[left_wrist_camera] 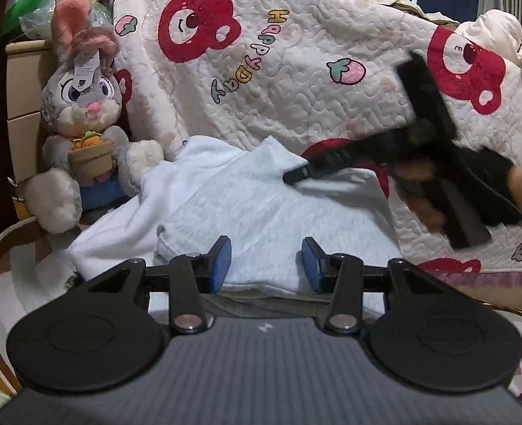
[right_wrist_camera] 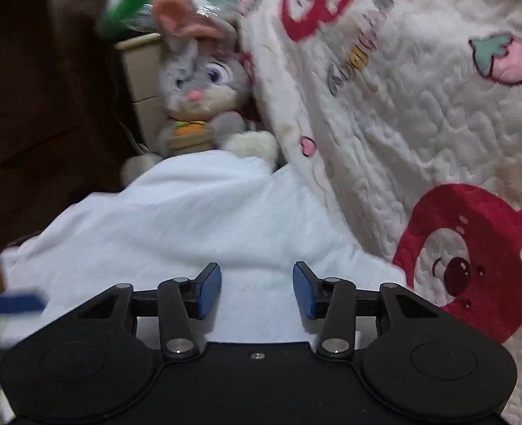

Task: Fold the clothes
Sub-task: 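Lower the sweatshirt onto the clothes stack and open both grippers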

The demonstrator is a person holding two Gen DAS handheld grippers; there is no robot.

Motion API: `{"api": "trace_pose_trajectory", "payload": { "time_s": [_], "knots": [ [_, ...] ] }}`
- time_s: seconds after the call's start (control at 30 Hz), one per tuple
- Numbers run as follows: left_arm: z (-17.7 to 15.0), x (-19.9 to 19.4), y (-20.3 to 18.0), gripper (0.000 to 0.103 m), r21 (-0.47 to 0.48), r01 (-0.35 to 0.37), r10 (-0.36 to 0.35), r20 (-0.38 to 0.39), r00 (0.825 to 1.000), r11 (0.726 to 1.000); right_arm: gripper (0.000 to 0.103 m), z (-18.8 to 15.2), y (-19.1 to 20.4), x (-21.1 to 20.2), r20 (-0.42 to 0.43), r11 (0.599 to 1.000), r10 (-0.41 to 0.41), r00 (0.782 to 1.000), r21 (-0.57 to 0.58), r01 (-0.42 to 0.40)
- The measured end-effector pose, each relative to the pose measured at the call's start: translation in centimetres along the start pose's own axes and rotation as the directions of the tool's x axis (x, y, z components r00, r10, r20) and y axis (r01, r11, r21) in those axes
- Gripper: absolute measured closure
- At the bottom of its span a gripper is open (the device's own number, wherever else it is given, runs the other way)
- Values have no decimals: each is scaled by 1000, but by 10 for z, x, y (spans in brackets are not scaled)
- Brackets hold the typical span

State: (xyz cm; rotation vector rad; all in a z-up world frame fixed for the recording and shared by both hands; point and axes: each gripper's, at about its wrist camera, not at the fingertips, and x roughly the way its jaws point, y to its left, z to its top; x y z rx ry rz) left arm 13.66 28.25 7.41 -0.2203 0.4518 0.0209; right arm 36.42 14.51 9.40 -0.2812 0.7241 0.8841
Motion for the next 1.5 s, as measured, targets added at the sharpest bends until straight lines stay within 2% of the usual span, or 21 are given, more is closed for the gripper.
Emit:
{"api": "trace_pose_trajectory", "payload": {
  "time_s": [0.1,0.17,0.2,0.27,0.3,0.4,0.47,0.53,0.57,0.6,0.67,0.73,0.77,0.87,0.93,0.97,1.07,1.13,1.23,1.37,1.5],
  "knots": [
    [-2,-2,-1,60,9,-6,6,1,1000,1000,55,14,-9,13,-3,991,-130,991,33,130],
    [-1,-3,1,60,-3,-3,3,3,1000,1000,56,17,-9,10,32,983,-179,983,44,178],
    [-1,-4,3,60,-9,-2,2,3,1000,1000,56,17,-8,5,67,989,-139,988,60,135],
    [-2,-5,3,60,-4,3,-3,4,1000,1000,58,16,-4,0,105,997,-2,994,73,-5],
    [-2,-5,3,60,0,6,-6,5,1000,1000,63,17,-1,7,78,998,18,997,64,-23],
    [1,-7,5,59,-18,5,-5,-6,1000,1000,62,20,6,27,12,998,55,998,34,-55],
    [5,-9,6,57,-19,-3,2,-25,1000,1000,64,22,2,28,49,998,-37,998,53,34],
    [10,-11,6,55,-17,-17,16,-58,998,1000,64,24,-3,25,93,987,-140,986,95,131],
    [11,-15,7,54,-23,-23,22,-58,998,999,62,23,-7,20,118,978,-177,977,129,162],
    [11,-19,7,54,-28,-29,28,-57,998,999,60,18,-10,11,158,975,-172,972,168,145],
    [11,-28,8,53,-32,-43,42,-45,998,999,59,-2,-9,-17,264,983,-70,962,183,21],
    [5,-37,7,50,-36,-72,70,-49,996,997,56,-29,-2,-47,343,980,-11,939,192,-59],
    [2,-41,5,50,-44,-80,77,-63,995,996,49,-43,2,-60,366,980,7,931,182,-79],
    [-10,-44,-10,49,-37,-72,68,-111,992,997,47,-91,16,-95,394,991,22,919,112,-72],
    [-17,-45,-22,48,-28,-76,72,-135,988,997,47,-120,24,-113,400,994,40,916,76,-76],
    [-20,-45,-28,47,-20,-84,80,-142,987,996,47,-129,27,-114,384,993,58,922,76,-94],
    [-27,-47,-44,37,-42,-110,101,-181,978,993,47,-155,39,-114,338,981,106,935,118,-154],
    [-32,-51,-54,35,-53,-122,108,-210,972,991,47,-173,40,-121,335,974,117,935,147,-175],
    [-41,-64,-81,35,-12,-87,83,-194,978,996,47,-199,39,-135,330,961,132,935,190,-202],
    [-52,-74,-113,33,-5,-101,98,-209,973,995,46,-233,45,-169,336,984,54,940,144,-108],
    [-66,-78,-146,22,-3,-174,169,-215,962,985,41,-270,45,-203,345,987,7,938,149,-62]
  ]
}}
